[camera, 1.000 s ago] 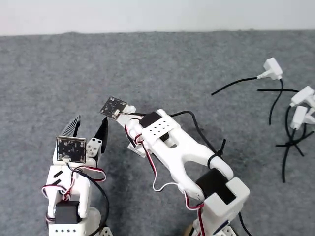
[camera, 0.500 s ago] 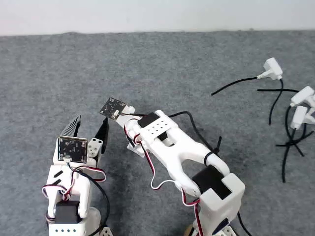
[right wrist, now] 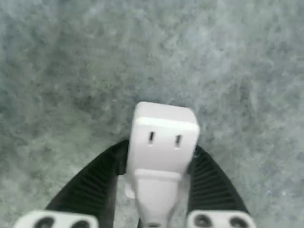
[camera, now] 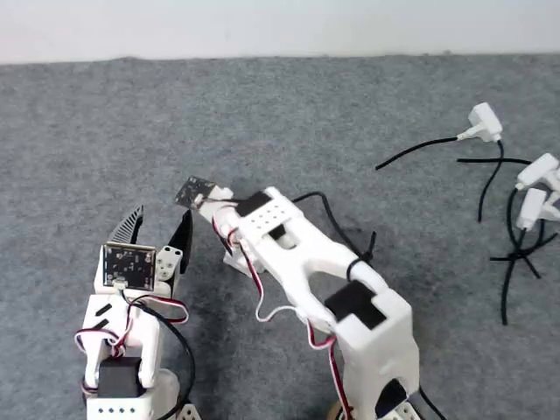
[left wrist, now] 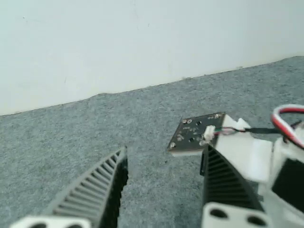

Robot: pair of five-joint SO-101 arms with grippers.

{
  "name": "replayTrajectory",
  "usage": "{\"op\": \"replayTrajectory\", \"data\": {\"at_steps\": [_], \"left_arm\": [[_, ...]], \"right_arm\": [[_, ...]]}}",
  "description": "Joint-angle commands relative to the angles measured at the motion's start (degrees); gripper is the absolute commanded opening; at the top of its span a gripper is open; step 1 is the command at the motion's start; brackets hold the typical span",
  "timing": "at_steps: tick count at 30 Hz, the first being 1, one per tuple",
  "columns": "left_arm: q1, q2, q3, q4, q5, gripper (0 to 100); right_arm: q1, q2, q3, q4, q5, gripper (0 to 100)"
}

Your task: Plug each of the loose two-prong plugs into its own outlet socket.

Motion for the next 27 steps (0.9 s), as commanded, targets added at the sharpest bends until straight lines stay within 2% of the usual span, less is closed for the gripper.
{"op": "replayTrajectory", "data": {"at_steps": [1, 5, 9, 14, 27], "left_arm": [[0.3, -1.0, -0.7, -1.6, -0.6, 24], [0.3, -1.0, -0.7, -1.6, -0.6, 24], [0.3, -1.0, -0.6, -1.6, -0.6, 24], [0.3, -1.0, -0.5, -1.6, -0.6, 24], [0.4, -1.0, -0.5, -1.6, -0.6, 24]], "right_arm": [[-0.5, 5.5, -4.7, 4.7, -0.7, 1.7], [-0.1, 5.1, -5.3, 5.0, -2.5, 0.9], [3.6, 0.4, -5.5, 5.5, -2.5, 1.0], [10.4, -11.0, -5.2, 10.0, -1.9, 1.0], [29.8, -37.2, -5.2, 21.4, 6.2, 1.0]]}}
